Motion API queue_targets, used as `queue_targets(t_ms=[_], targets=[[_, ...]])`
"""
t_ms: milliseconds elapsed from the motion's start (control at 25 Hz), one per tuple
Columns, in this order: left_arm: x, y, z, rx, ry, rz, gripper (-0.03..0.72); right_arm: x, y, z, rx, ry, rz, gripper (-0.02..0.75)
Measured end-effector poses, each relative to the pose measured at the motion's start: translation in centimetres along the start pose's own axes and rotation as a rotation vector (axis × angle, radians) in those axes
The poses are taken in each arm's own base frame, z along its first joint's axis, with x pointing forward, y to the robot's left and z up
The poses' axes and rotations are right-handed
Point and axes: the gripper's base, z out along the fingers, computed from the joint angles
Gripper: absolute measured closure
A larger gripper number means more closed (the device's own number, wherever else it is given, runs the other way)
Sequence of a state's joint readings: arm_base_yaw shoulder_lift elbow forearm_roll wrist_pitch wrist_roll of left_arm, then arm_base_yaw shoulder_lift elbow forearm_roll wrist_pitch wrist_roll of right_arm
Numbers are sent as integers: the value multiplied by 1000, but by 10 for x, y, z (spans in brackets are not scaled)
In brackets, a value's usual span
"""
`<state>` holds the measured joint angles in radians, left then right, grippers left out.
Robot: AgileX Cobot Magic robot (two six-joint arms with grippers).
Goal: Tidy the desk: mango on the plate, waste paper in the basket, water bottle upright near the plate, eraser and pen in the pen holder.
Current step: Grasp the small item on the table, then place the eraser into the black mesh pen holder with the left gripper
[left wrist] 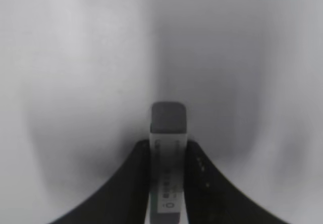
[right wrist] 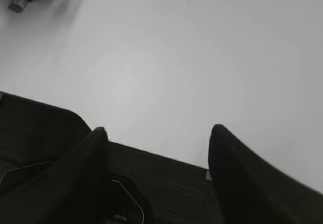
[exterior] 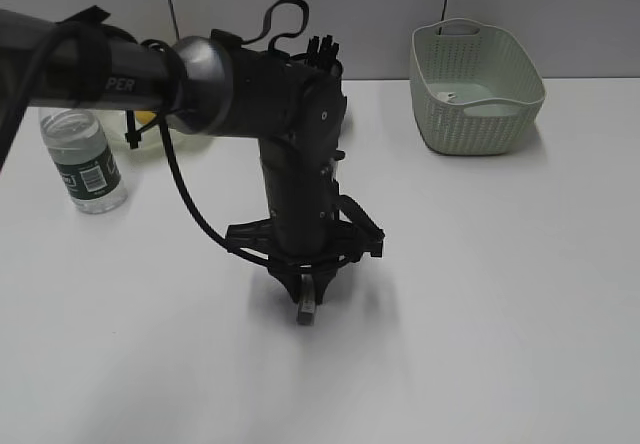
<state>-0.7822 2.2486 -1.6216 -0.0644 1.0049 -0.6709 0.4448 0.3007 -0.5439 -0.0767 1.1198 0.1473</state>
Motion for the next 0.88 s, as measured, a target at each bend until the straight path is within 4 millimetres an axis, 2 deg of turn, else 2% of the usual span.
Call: queue_targets(t_ms=[160, 360, 640, 760, 880], targets=[[-6, -3, -9, -32, 0, 77, 522, 0, 0, 0, 0, 0, 0, 241], [-29, -15, -52, -51, -129, 185, 523, 0, 0, 0, 0, 0, 0, 241], [-72, -22, -133, 0, -514, 224, 523, 0, 0, 0, -1, -1, 1, 241], [-92, -16, -152, 60, -667, 213, 523, 0, 0, 0, -1, -1, 1, 241], [-109, -6, -159, 109, -773, 199, 523, 0, 0, 0, -1, -1, 1, 241]])
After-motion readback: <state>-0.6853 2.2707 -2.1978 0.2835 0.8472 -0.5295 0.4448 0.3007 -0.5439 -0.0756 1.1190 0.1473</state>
